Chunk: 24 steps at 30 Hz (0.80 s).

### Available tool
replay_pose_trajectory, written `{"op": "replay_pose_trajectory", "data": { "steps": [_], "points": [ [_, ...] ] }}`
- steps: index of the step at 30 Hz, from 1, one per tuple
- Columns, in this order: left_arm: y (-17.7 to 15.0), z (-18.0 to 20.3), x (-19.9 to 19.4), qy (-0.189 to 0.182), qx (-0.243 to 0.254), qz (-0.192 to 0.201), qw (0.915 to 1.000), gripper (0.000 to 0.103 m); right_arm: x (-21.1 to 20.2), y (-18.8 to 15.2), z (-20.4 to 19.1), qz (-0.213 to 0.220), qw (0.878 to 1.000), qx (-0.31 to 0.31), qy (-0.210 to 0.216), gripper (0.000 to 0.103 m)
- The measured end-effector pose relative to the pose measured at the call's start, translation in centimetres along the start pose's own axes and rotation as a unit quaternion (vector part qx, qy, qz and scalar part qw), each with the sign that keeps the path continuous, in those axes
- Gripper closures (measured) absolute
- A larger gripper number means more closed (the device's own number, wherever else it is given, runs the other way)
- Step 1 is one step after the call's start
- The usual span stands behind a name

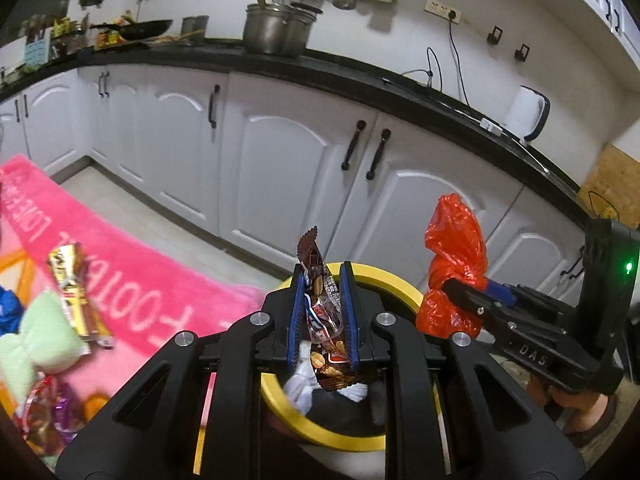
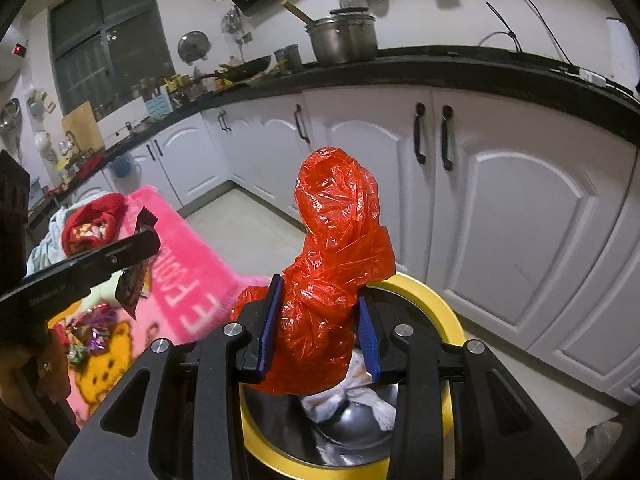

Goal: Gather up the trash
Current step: 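Carry the red bag and candy wrapper over the yellow bin with both tools, then open both tools to drop the wrapper and red bag into the bin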

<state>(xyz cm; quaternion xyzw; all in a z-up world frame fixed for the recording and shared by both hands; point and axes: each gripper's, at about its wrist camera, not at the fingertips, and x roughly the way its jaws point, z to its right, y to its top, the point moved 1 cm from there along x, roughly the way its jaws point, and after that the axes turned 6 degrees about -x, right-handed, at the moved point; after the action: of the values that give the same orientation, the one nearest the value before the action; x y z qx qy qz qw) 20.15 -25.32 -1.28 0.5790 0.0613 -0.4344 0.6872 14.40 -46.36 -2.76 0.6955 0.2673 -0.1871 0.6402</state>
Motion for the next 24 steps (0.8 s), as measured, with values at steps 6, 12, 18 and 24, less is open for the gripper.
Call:
{"op": "replay_pose_trajectory", "data": {
  "steps": [6, 12, 18, 24],
  "points": [
    [-0.6, 0.8, 2.6, -0.02, -0.006, -0.022, 0.9995, 0.091, 0.6, -1.6, 1.5, -0.017, 1.0, 0.009, -0.009, 0.07],
    [-1.3, 1.6, 4.8, -0.031, -0.004, -0.045, 0.9985, 0.091, 1.7, -3.0, 2.3, -0.039, 0.999, 0.017, -0.01, 0.069],
    [-1.8, 1.3, 6.3, -0.031, -0.012, -0.062, 0.9975, 0.091, 3.3, -3.9, 2.5, -0.06, 0.998, 0.021, -0.004, 0.066],
    [-1.8, 0.8, 7.1, -0.029, -0.027, -0.074, 0.9965, 0.081, 3.8, -4.4, 2.7, -0.068, 0.997, 0.024, -0.005, 0.059]
  ]
}}
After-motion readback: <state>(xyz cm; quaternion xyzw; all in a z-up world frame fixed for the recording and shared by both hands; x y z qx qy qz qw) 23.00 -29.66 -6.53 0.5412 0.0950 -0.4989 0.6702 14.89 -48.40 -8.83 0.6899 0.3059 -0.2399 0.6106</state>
